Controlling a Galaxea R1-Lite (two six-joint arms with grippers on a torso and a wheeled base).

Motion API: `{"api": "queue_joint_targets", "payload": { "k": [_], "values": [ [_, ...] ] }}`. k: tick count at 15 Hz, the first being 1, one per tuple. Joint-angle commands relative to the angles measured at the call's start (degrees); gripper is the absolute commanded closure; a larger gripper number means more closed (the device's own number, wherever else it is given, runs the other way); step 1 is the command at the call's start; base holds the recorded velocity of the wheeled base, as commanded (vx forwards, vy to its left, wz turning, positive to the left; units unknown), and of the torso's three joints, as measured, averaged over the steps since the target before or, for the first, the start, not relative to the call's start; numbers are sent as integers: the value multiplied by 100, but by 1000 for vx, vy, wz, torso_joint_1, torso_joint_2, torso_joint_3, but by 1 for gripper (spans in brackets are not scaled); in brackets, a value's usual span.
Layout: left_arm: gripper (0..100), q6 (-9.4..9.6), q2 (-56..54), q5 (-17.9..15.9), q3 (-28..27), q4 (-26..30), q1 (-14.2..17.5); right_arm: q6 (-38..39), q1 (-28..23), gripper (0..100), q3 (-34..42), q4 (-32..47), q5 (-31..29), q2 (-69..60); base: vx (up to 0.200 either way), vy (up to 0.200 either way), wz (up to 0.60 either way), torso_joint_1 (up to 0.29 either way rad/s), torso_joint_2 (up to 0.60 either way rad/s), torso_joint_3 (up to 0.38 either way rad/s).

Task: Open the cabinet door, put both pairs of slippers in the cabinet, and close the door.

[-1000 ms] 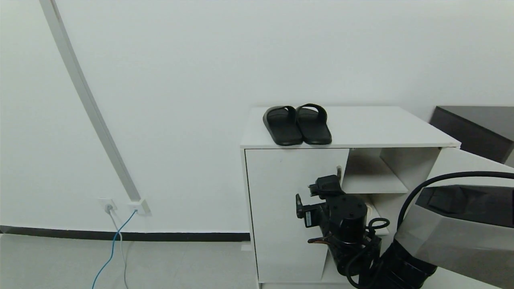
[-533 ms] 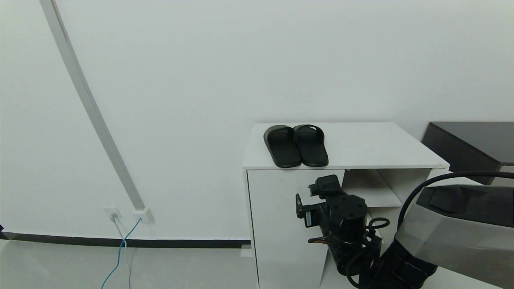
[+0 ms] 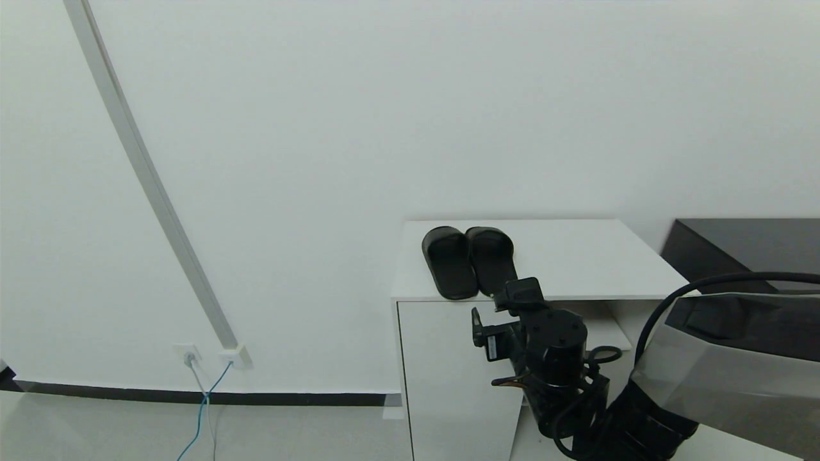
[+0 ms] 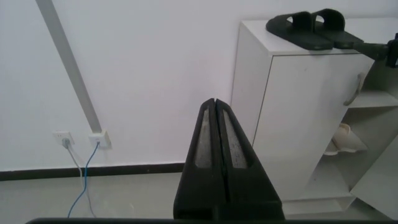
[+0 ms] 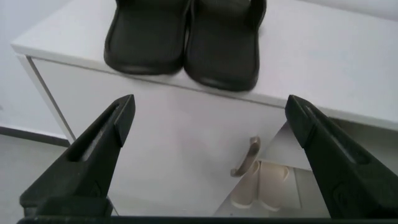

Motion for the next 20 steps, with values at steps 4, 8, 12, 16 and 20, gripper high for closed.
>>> {"api": "queue_joint_targets", "payload": {
  "k": [4, 8, 12, 16, 20],
  "values": [
    [100, 20, 0, -1, 0, 0, 1, -19, -91, 0, 8, -102, 43, 14, 0, 0, 0, 177, -389, -211],
    [100, 2, 0, -1, 0, 0, 1, -194, -372, 0, -704, 144, 281, 181, 0, 0, 0, 171, -370, -195],
    [100, 2, 0, -1, 0, 0, 1, 526, -416, 0, -2102, 2631, 281, -302, 0, 0, 0, 134, -282, -149],
    [100, 2, 0, -1, 0, 0, 1, 1458, -328, 0, -2752, 4275, 544, -539, 0, 0, 0, 7, -13, -10],
    [100, 2, 0, -1, -9, 0, 1, 1651, -302, 0, -2497, 4266, 571, -364, 200, 0, 0, 4, 5, 2]
  ]
}}
